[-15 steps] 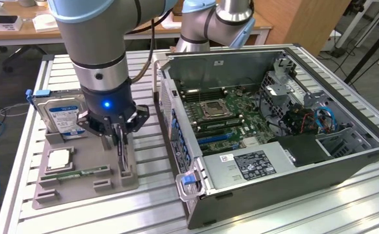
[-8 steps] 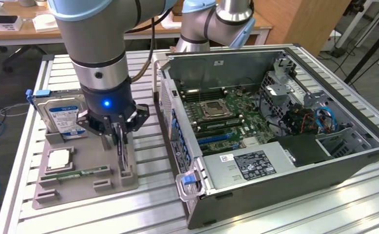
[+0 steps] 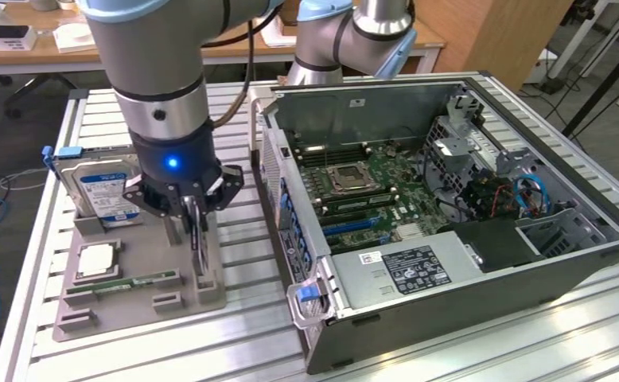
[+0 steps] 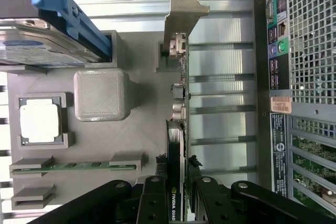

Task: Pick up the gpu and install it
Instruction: 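Pick up the gpu and move the gpu toward the slot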

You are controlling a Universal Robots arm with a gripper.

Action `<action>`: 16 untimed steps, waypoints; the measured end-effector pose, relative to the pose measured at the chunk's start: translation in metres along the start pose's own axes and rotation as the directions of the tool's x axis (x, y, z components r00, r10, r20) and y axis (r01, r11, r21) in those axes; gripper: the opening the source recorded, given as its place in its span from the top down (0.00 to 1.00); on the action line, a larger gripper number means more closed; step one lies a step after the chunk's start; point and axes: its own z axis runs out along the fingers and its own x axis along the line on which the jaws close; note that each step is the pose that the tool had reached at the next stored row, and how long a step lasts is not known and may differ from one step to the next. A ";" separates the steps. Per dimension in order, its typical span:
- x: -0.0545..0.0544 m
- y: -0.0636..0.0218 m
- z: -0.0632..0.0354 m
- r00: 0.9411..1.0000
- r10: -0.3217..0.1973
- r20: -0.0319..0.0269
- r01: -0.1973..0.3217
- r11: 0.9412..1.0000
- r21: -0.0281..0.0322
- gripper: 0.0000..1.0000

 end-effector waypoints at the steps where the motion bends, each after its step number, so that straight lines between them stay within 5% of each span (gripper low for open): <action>1: 0.000 0.0001 -0.0033 1.000 0.000 0.000 0.000 1.000 0.000 0.74; 16: -0.002 0.0030 -0.0705 1.000 0.000 0.000 0.000 1.000 0.000 0.74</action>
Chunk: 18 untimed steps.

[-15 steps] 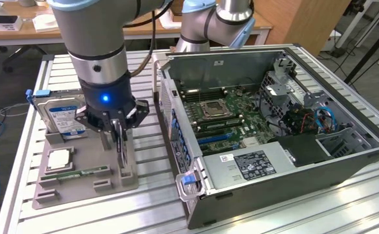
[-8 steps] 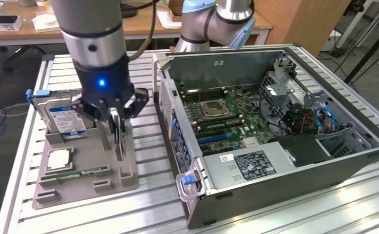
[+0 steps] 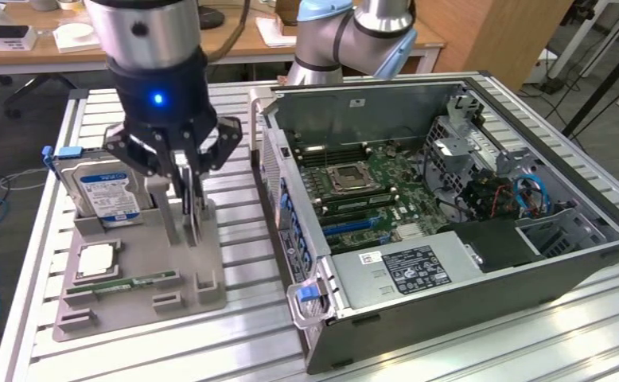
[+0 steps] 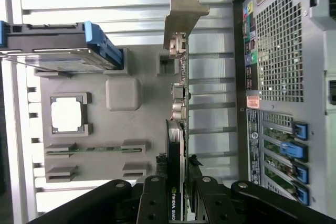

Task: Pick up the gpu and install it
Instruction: 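Pick up the gpu and move the gpu toward the slot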

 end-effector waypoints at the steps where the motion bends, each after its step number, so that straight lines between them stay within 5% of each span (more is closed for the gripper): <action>1: 0.000 0.0002 -0.0045 1.000 0.000 0.000 0.000 1.000 0.000 0.74; 18: -0.002 0.0034 -0.0808 1.000 0.000 0.000 0.000 1.000 0.000 0.74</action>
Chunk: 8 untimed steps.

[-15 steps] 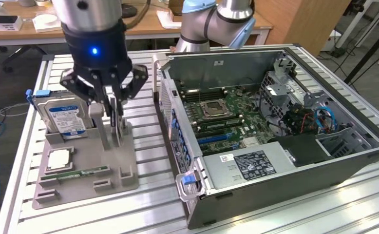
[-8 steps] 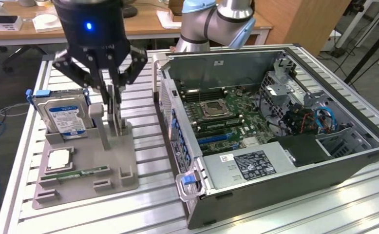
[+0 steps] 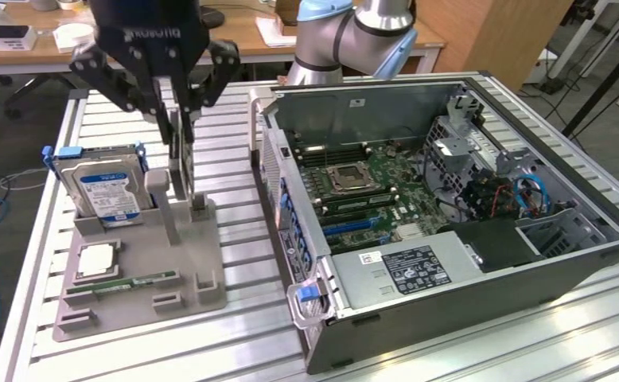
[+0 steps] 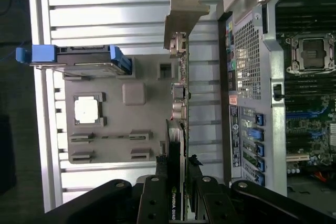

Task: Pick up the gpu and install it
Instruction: 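Pick up the gpu and move the gpu toward the slot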

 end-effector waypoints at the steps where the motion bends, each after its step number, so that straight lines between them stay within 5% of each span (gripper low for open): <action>1: 0.000 0.0000 -0.0008 1.000 0.000 0.000 0.000 1.000 0.000 0.74; 8: 0.000 0.0000 -0.0009 1.000 0.000 0.000 0.000 1.000 0.000 0.74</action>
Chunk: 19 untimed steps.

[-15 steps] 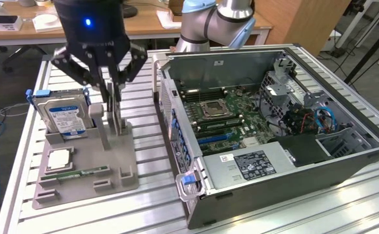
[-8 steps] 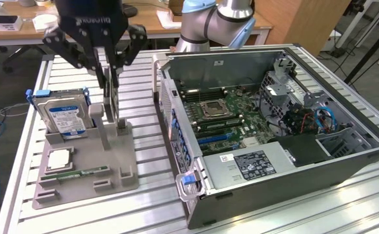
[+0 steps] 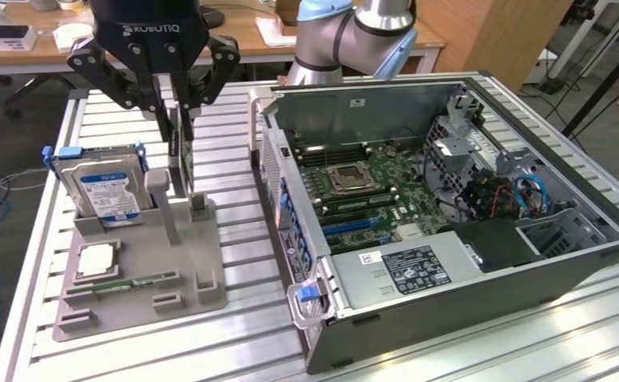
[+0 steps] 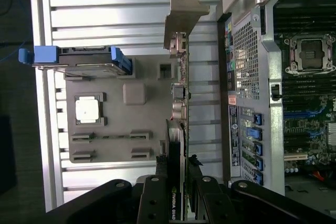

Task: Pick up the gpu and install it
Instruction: 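Pick up the gpu and move the gpu toward the slot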

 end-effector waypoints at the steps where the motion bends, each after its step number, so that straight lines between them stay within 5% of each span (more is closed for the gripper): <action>1: 0.000 0.0000 0.0000 1.000 0.000 0.000 0.000 1.000 0.000 0.74; 19: -0.003 0.0005 0.0001 1.000 0.000 0.000 0.000 1.000 0.000 0.74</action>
